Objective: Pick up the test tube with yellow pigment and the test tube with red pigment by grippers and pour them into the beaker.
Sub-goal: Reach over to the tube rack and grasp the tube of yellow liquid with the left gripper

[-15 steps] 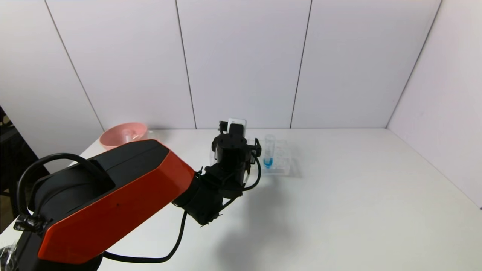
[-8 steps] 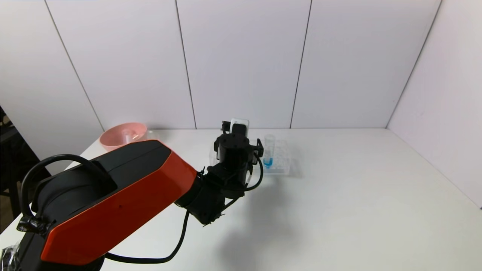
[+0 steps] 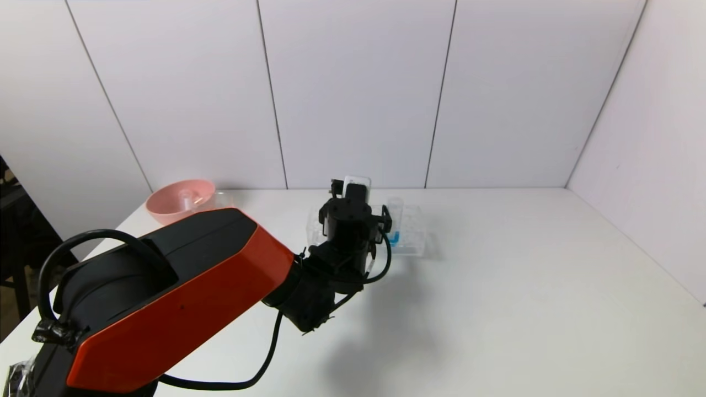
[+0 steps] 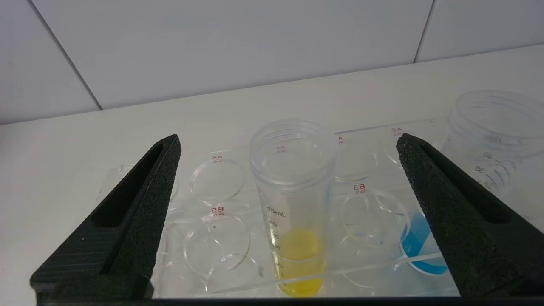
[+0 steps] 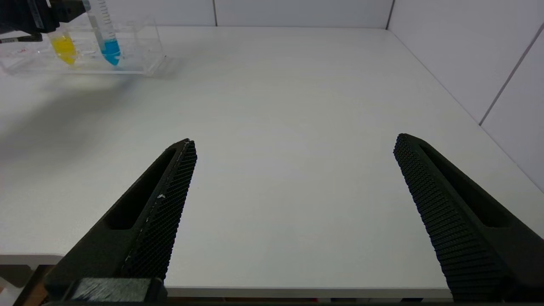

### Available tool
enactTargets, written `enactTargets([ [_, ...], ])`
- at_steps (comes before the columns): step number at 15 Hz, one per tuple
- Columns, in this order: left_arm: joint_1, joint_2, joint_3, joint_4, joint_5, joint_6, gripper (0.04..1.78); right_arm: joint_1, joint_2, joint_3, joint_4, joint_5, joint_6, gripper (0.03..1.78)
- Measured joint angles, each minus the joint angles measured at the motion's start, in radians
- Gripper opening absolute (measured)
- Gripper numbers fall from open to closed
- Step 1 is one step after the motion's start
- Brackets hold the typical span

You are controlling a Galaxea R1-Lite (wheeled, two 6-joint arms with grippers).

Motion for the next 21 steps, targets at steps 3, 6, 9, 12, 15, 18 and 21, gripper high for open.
enactTargets([
  [3, -0.002, 0.003, -0.003, 0.000, 0.001, -0.001, 1.77, 0.000, 0.000, 0.000, 0.000, 0.000, 0.000, 1.70],
  [6, -0.003, 0.004, -0.004, 0.000, 0.001, 0.000, 1.77, 0.000, 0.000, 0.000, 0.000, 0.000, 0.000, 1.70],
  [9, -0.002, 0.010, -0.007, -0.002, 0.001, 0.000, 1.76, 0.000, 0.000, 0.000, 0.000, 0.000, 0.000, 1.70],
  [12, -0.002, 0.011, -0.009, 0.003, 0.000, 0.000, 1.55, 0.000, 0.000, 0.000, 0.000, 0.000, 0.000, 1.70],
  [15, -0.003, 0.012, -0.010, 0.014, -0.001, 0.001, 1.11, 0.000, 0.000, 0.000, 0.000, 0.000, 0.000, 1.70],
  [18, -0.005, 0.011, -0.011, 0.036, 0.000, 0.001, 0.57, 0.000, 0.000, 0.000, 0.000, 0.000, 0.000, 1.70],
  [21, -0.006, 0.010, -0.011, 0.037, 0.000, 0.000, 0.46, 0.000, 0.000, 0.000, 0.000, 0.000, 0.000, 1.70],
])
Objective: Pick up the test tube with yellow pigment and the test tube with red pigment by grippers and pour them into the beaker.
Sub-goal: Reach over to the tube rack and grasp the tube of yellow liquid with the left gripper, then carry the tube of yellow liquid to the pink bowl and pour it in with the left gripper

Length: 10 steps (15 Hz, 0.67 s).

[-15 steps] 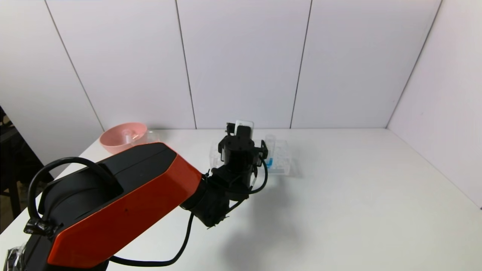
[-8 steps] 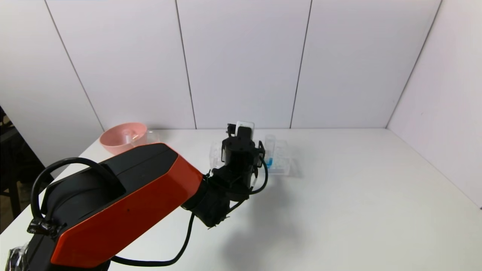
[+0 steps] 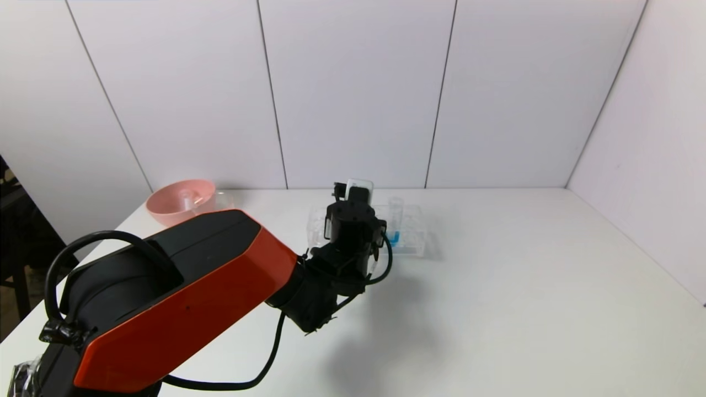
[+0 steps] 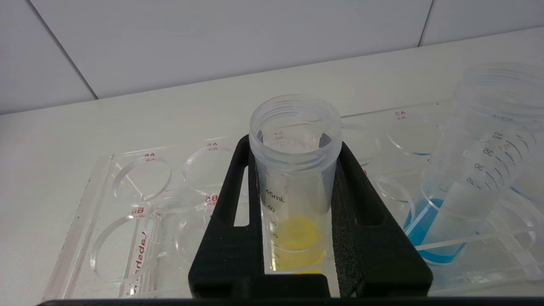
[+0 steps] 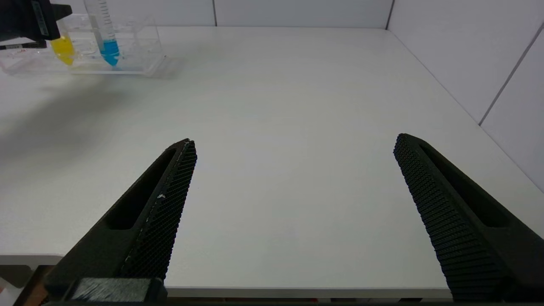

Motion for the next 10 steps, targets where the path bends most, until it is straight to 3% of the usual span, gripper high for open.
enactTargets([
  [10, -0.001, -0.006, 0.005, -0.007, 0.000, 0.003, 0.46, 0.000, 0.000, 0.000, 0.000, 0.000, 0.000, 1.70],
])
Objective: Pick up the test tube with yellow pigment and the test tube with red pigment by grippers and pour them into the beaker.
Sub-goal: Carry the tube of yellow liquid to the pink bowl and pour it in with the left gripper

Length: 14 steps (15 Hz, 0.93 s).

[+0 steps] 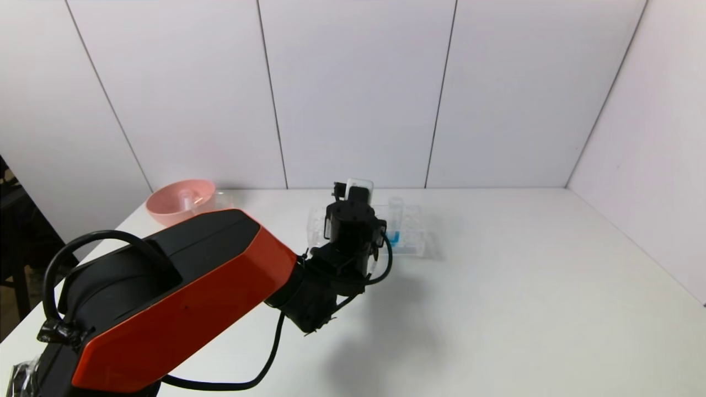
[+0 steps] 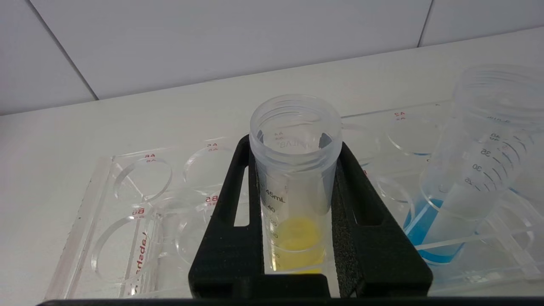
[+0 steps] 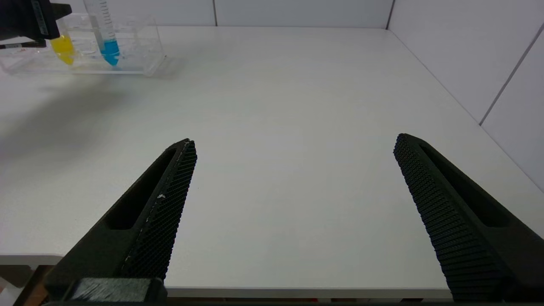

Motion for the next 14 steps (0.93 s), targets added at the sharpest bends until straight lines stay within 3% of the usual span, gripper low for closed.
enactTargets([
  [14, -0.004, -0.068, 0.022, -0.006, 0.000, 0.009, 0.46, 0.000, 0.000, 0.000, 0.000, 0.000, 0.000, 1.70],
])
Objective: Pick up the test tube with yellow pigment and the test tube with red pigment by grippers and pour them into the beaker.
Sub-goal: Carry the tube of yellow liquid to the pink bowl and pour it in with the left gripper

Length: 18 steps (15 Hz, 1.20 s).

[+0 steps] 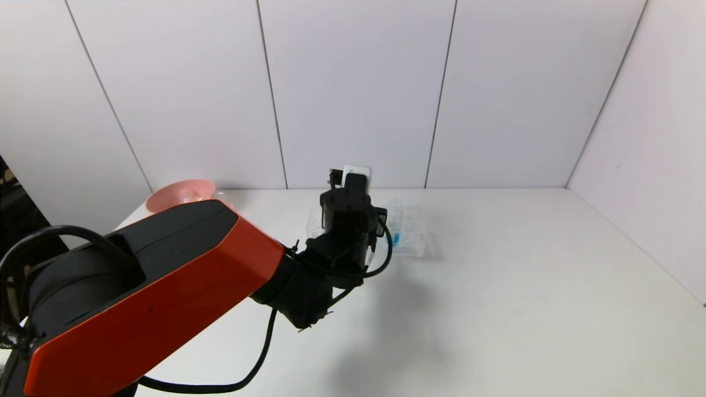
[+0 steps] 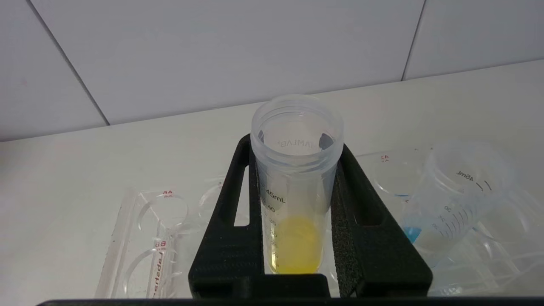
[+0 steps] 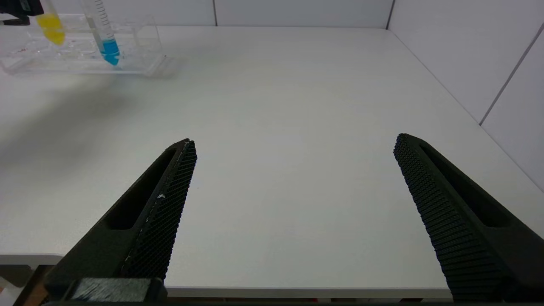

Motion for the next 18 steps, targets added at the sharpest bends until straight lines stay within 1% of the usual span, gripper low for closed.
enactTargets([
  [18, -0.012, -0.076, 0.032, -0.037, 0.007, 0.033, 0.46, 0.000, 0.000, 0.000, 0.000, 0.000, 0.000, 1.70],
])
